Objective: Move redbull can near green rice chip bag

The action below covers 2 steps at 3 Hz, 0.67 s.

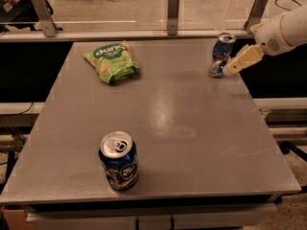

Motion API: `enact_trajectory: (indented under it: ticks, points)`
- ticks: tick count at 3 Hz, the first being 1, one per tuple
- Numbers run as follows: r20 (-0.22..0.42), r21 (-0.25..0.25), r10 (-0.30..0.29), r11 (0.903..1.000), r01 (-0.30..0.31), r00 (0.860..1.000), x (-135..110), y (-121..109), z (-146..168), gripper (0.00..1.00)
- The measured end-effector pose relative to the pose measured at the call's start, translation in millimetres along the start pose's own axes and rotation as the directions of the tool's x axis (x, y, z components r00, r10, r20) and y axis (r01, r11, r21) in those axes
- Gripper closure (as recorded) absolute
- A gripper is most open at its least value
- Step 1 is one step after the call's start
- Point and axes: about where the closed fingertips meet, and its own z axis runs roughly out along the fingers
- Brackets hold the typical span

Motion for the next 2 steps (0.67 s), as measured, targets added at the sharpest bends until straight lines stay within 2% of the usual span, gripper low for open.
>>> enact_trajectory:
  ticks: [1,2]
  points:
    - [0.147,-0.061,0.044,0.9975,-0.035,0.988,-13,-1,25,0.0]
    - [0.244,-0.128,0.08,0.9905,-0.049,0.966,-27,6,42,0.0]
